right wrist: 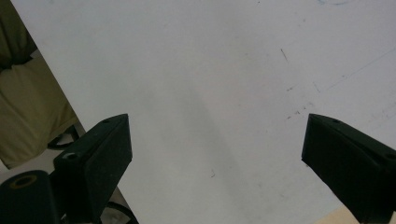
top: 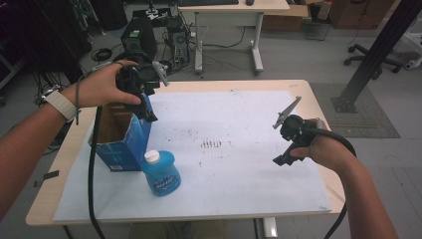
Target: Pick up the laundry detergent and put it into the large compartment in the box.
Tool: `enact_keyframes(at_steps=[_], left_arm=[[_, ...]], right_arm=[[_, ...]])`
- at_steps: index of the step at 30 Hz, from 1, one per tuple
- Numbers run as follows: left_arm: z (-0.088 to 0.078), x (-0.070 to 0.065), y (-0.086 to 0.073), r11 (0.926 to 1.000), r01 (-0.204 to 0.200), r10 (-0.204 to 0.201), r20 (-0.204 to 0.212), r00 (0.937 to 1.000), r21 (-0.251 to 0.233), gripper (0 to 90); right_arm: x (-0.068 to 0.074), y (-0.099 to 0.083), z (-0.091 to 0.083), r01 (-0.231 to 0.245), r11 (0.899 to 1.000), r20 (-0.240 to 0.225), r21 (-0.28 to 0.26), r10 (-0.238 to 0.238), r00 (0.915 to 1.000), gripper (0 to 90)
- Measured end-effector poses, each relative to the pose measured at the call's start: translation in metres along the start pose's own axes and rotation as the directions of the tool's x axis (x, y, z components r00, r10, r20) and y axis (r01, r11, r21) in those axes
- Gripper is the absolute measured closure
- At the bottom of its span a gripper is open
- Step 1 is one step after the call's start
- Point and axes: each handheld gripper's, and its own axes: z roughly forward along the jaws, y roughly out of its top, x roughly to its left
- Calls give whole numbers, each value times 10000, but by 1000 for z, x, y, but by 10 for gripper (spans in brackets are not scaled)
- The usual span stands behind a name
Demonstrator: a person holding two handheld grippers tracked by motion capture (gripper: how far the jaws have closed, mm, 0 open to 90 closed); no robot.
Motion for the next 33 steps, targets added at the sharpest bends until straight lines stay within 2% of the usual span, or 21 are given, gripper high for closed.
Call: enact_keyframes(at_steps=[13, 14, 16, 18, 21, 28, 32, 33], left_arm=[[-8, -3, 2, 9980, 633, -633, -37, 9980, 39, 67], [-10, -4, 3, 9973, 736, -736, 81, 9973, 28, 52], [-12, -5, 4, 9966, 826, -825, 147, 9965, -39, 50], [-14, -8, 5, 9956, 936, -936, -7, 9956, -59, 49], [-16, -10, 6, 9956, 939, -939, 53, 9956, -43, 48], [-22, -19, 8, 9928, 1159, -1161, 41, 9932, 313, 69], [-25, -23, 7, 9897, 1390, -1390, -15, 9903, 341, 73], [-27, -24, 7, 9864, 1600, -1599, -77, 9871, 364, 73]], right_arm=[[-1, -6, -3, -61, 9999, 170, -80, 62, 9998, 86], [-1, -6, -4, -54, 9999, 193, -131, 56, 9998, 86], [0, -7, -4, -25, 9998, 204, -191, 28, 9998, 86], [0, -7, -5, -7, 9998, 201, -190, 10, 9998, 86], [1, -8, -4, -22, 9998, 212, -199, 26, 9998, 86], [1, -13, -6, -107, 9996, 397, -250, 117, 9991, 81], [1, -12, -6, -59, 9995, 467, -313, 73, 9989, 80], [1, -11, -6, -17, 9992, 477, -395, 36, 9989, 80]])
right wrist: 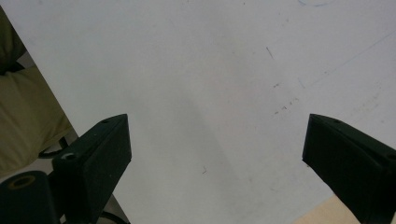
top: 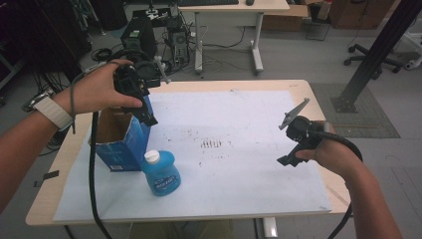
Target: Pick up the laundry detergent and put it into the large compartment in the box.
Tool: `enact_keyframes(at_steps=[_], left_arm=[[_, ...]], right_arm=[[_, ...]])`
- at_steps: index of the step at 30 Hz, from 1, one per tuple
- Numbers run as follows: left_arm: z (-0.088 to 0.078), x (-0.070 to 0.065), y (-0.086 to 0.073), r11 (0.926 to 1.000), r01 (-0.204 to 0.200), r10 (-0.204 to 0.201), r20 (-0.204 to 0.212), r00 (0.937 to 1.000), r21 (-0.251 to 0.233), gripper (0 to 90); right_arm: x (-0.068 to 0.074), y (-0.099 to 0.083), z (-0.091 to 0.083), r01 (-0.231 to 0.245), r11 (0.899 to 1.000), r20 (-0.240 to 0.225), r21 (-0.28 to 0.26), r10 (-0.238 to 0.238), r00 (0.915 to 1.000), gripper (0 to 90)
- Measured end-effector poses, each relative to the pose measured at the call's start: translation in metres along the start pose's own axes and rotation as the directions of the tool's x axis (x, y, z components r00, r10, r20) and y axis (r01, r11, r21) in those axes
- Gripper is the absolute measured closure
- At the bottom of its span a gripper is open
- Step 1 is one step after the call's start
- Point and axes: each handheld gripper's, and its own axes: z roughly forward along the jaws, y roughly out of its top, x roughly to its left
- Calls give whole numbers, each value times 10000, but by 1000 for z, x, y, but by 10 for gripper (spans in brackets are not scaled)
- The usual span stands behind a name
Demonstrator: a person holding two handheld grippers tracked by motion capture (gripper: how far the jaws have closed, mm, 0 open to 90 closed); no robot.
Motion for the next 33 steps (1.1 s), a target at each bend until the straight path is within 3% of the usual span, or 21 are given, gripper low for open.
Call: enact_keyframes(at_steps=[16, 33], left_arm=[[-9, -18, -8, 9984, 566, -566, 152, 9983, -33, 93], [-7, -37, -18, 9904, 1369, -1374, 287, 9901, 177, 88]], right_arm=[[2, 4, 0, 222, 9997, -37, -85, -222, 9997, 80], [6, 3, -1, 328, 9994, 42, -151, -327, 9995, 81]])
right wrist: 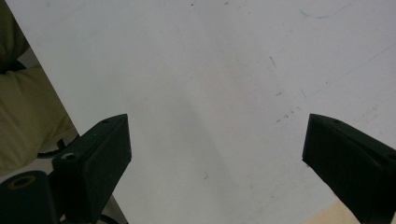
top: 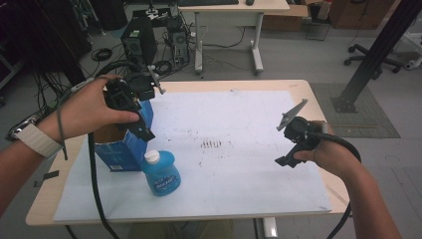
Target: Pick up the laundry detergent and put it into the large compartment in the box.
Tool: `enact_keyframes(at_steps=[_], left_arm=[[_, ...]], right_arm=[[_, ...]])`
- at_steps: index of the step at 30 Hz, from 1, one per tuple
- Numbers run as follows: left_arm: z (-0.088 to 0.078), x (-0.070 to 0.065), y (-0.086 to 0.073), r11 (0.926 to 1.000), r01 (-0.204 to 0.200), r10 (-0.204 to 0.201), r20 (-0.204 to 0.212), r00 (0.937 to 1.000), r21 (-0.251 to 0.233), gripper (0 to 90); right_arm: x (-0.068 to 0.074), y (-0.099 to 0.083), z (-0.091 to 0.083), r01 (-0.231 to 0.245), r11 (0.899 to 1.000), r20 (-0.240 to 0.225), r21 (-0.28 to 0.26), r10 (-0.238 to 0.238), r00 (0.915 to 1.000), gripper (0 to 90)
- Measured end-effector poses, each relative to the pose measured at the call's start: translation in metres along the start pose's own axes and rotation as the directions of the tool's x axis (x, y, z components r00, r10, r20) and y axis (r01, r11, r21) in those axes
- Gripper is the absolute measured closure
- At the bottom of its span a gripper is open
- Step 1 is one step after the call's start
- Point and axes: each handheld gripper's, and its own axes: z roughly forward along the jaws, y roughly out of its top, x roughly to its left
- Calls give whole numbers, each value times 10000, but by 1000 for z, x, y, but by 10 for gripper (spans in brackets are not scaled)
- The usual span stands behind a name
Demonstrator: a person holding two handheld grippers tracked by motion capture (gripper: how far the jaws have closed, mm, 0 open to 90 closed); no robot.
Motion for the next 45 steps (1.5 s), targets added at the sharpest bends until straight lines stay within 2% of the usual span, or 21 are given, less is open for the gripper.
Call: enact_keyframes(at_steps=[7, 13, 16, 27, 32, 36, 45], left_arm=[[5, -5, -7, 9995, 318, -317, 114, 9994, -21, 88], [10, -9, -9, 9991, 415, -417, 208, 9989, 74, 88], [13, -10, -9, 9979, 645, -646, 229, 9976, 40, 85], [25, -16, -8, 9987, 468, -473, 280, 9985, 197, 86], [31, -18, -8, 9988, 465, -473, 475, 9978, 178, 83], [34, -19, -8, 9987, 491, -499, 471, 9976, 168, 83], [42, -23, -7, 9993, 272, -283, 463, 9985, 244, 85]], right_arm=[[1, -2, 2, 65, 10000, -16, -9, -65, 10000, 81], [2, -1, 3, 120, 9999, -39, -24, -120, 9999, 81], [1, 1, 3, 176, 9998, -47, -66, -176, 9998, 81], [1, 0, 7, 257, 9997, -170, -61, -258, 9995, 90], [2, -1, 5, 252, 9997, -145, -66, -253, 9996, 90], [2, -1, 4, 245, 9996, -117, -102, -246, 9996, 90], [3, -2, 4, 245, 9997, -132, -94, -246, 9996, 89]])
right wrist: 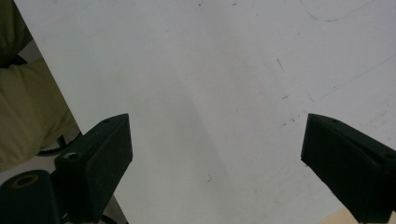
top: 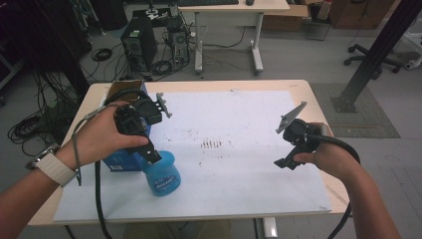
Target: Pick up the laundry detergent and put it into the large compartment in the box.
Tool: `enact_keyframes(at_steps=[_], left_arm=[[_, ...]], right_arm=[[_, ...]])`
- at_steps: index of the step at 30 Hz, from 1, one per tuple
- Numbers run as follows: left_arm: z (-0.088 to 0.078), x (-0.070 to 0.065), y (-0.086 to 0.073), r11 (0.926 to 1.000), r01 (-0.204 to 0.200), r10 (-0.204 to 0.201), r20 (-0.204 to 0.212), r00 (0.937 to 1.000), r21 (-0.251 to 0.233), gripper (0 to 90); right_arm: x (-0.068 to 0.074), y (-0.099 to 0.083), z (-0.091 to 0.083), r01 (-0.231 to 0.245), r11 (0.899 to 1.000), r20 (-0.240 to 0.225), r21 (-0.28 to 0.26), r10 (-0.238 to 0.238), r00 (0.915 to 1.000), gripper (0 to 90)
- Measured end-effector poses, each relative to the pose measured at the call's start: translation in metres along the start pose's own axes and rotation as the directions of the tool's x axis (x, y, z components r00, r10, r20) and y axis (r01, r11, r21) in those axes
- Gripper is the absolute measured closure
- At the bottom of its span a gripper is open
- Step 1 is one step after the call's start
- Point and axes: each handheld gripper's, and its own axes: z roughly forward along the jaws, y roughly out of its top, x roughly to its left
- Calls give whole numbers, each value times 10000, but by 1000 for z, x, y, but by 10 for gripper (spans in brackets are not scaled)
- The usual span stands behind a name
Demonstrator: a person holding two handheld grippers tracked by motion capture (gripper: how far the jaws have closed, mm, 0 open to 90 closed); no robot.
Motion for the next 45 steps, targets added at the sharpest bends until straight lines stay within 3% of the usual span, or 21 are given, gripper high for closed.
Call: enact_keyframes(at_steps=[16, 22, 45], left_arm=[[23, 3, -5, 10000, 6, -7, 363, 9993, 30, 83], [30, 2, -6, 9999, -93, 88, 354, 9993, 118, 83], [53, 6, -9, 9998, 114, -120, 433, 9990, 136, 85]], right_arm=[[-1, -5, 3, -124, 9999, -46, 60, 125, 9999, 89], [-1, -6, 3, -178, 9998, -46, 64, 179, 9998, 89], [0, -5, 7, -153, 9999, -115, 42, 153, 9998, 90]])
